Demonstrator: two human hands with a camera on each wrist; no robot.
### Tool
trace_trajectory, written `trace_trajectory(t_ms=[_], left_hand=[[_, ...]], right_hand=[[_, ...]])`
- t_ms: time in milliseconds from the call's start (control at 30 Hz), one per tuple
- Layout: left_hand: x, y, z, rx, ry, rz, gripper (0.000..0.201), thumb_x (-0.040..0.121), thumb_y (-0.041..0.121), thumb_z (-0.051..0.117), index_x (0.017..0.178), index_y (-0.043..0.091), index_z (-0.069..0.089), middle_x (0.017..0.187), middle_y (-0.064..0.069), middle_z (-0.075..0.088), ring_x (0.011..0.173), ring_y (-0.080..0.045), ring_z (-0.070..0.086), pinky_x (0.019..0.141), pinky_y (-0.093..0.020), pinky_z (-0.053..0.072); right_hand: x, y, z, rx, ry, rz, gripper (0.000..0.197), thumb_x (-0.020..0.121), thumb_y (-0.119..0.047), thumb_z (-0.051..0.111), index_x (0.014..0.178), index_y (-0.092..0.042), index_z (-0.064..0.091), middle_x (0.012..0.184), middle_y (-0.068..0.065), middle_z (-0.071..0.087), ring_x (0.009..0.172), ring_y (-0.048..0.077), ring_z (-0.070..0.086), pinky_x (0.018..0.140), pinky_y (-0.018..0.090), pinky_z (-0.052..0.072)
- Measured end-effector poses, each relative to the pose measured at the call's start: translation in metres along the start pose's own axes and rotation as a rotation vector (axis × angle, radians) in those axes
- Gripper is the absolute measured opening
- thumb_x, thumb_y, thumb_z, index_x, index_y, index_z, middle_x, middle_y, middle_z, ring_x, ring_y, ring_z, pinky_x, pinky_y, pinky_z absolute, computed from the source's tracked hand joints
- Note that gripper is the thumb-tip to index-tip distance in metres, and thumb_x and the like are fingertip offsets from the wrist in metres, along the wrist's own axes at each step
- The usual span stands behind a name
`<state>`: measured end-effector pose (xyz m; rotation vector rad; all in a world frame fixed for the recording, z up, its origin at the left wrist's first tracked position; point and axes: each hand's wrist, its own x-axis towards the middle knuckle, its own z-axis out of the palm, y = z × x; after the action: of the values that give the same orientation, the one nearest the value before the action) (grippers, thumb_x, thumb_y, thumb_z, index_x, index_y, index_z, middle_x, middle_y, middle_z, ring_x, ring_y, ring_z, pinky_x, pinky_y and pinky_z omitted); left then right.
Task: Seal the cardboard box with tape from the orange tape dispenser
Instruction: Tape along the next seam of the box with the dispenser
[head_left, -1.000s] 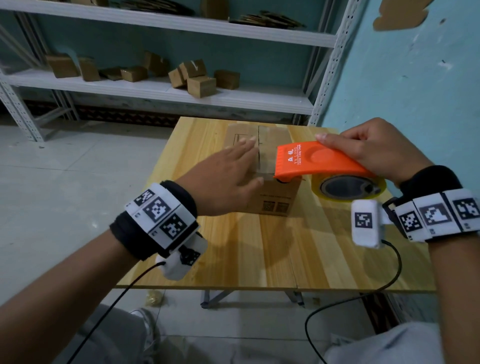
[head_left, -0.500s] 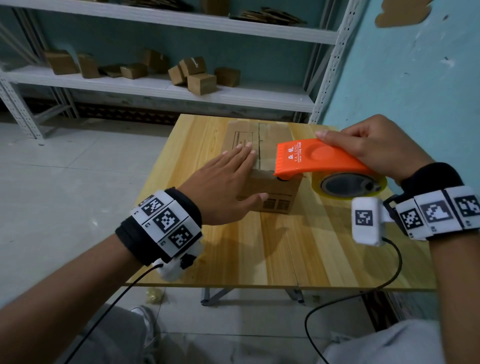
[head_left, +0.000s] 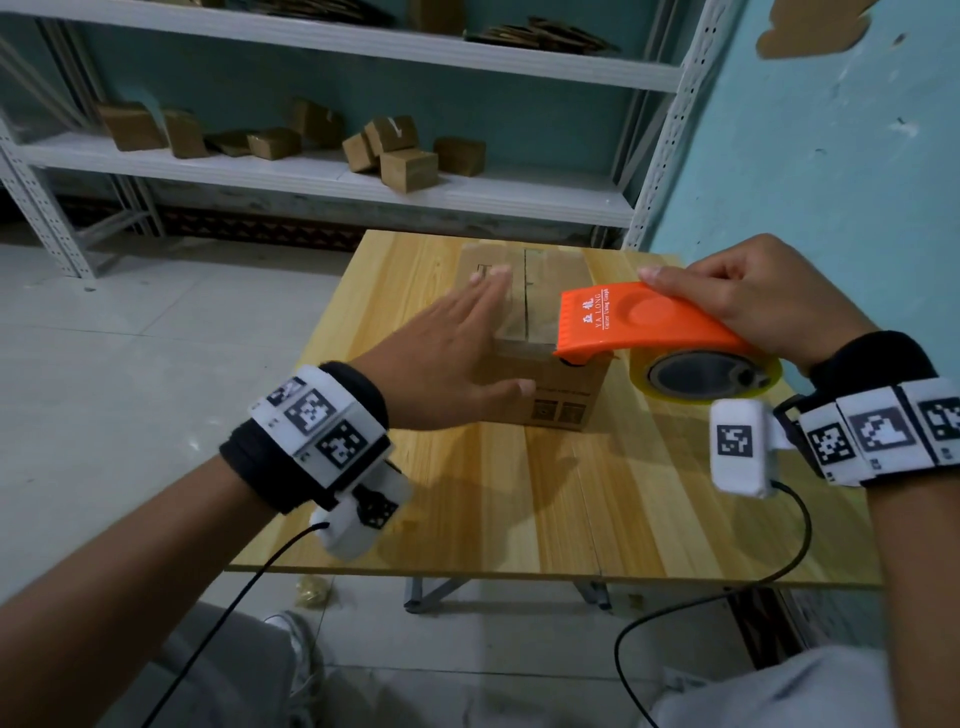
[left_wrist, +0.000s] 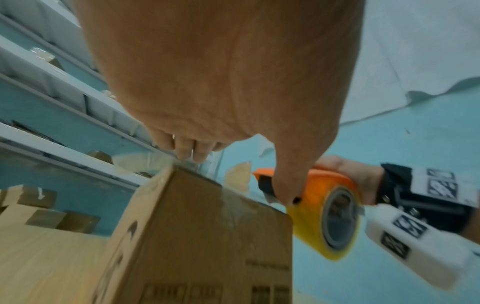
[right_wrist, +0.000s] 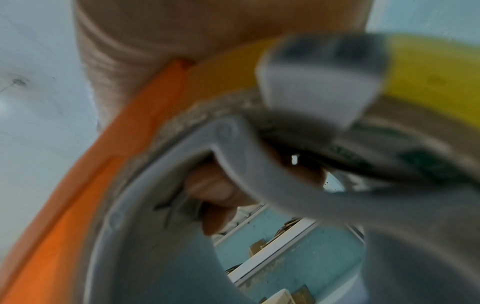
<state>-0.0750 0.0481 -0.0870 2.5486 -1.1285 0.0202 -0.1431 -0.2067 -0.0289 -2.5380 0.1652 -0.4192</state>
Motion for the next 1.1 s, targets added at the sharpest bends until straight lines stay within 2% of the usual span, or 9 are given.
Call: trace_trajectory(t_ms=[100,200,333,500,600,700,900,1000,1100], left_hand=[[0.002,-0.009,-0.015,0.017,0.067,-0.021,0.108,0.082,0.056,0.061,0.151,0.016,-0.011,0.161,0.001,-0.010,0.146,-0.011,-0.011,0.114,-0.025,-0.004],[0.002,-0.011,-0.012,0.078,0.041,0.003,0.111,0.079,0.058,0.063,0.152,0.016,-0.011,0.160,0.000,-0.014,0.146,-0.012,-0.013,0.116,-0.027,-0.005],[-0.001,-0.007,0.005,0.203,-0.060,0.090,0.107,0.082,0.059,0.059,0.152,0.017,-0.010,0.160,-0.003,-0.014,0.146,-0.016,-0.014,0.116,-0.030,-0.006],[0.001,-0.008,0.008,0.314,-0.054,0.093,0.102,0.085,0.063,0.050,0.152,0.014,-0.009,0.159,-0.006,-0.017,0.146,-0.020,-0.019,0.119,-0.034,-0.009],[0.003,-0.004,0.007,0.284,-0.008,0.105,0.104,0.084,0.061,0.053,0.152,0.015,-0.012,0.158,-0.005,-0.021,0.144,-0.018,-0.022,0.118,-0.033,-0.011],[0.005,0.001,0.010,0.222,0.011,0.153,0.104,0.085,0.058,0.055,0.152,0.016,-0.012,0.160,-0.002,-0.017,0.145,-0.015,-0.018,0.119,-0.032,-0.009],[0.005,0.003,0.022,0.287,0.005,0.172,0.095,0.088,0.056,0.053,0.153,0.016,-0.003,0.162,-0.001,-0.003,0.148,-0.016,-0.006,0.121,-0.033,-0.003],[0.006,0.004,0.021,0.280,0.000,0.167,0.094,0.088,0.056,0.053,0.153,0.016,-0.003,0.162,0.000,-0.003,0.148,-0.016,-0.006,0.121,-0.034,-0.002],[0.006,0.003,0.023,0.304,0.002,0.172,0.095,0.089,0.057,0.052,0.153,0.017,-0.004,0.162,0.000,-0.003,0.148,-0.016,-0.006,0.120,-0.033,-0.003]], right_hand=[[0.000,-0.001,0.001,-0.003,-0.002,-0.007,0.053,0.083,-0.062,0.059,0.082,-0.011,0.076,0.071,0.007,0.068,0.065,0.017,0.064,0.060,0.026,0.043],[0.000,-0.002,0.001,0.001,-0.008,-0.008,0.053,0.083,-0.061,0.060,0.082,-0.011,0.076,0.071,0.007,0.069,0.065,0.018,0.065,0.061,0.026,0.044],[0.001,-0.002,0.001,0.012,0.006,0.000,0.053,0.082,-0.062,0.061,0.080,-0.012,0.077,0.070,0.007,0.069,0.065,0.018,0.065,0.061,0.027,0.045],[-0.001,-0.002,0.001,0.005,0.014,-0.002,0.054,0.083,-0.061,0.061,0.078,-0.010,0.077,0.069,0.010,0.068,0.063,0.018,0.063,0.060,0.026,0.043],[-0.001,-0.002,0.001,0.004,0.013,-0.002,0.055,0.083,-0.061,0.062,0.076,-0.008,0.076,0.066,0.009,0.067,0.059,0.016,0.061,0.058,0.025,0.041],[-0.001,-0.002,0.001,0.009,0.012,0.001,0.052,0.084,-0.059,0.062,0.077,-0.009,0.076,0.065,0.006,0.067,0.059,0.015,0.061,0.057,0.024,0.040],[-0.001,-0.001,0.000,0.005,0.004,0.007,0.052,0.084,-0.061,0.061,0.077,-0.011,0.076,0.067,0.007,0.067,0.061,0.016,0.062,0.059,0.026,0.042],[-0.001,-0.001,-0.001,-0.006,-0.001,0.017,0.052,0.083,-0.061,0.061,0.078,-0.012,0.075,0.068,0.005,0.067,0.063,0.015,0.062,0.059,0.026,0.041],[-0.001,-0.001,-0.002,-0.030,-0.010,0.014,0.055,0.083,-0.062,0.061,0.076,-0.009,0.075,0.067,0.009,0.066,0.061,0.017,0.062,0.058,0.026,0.041]])
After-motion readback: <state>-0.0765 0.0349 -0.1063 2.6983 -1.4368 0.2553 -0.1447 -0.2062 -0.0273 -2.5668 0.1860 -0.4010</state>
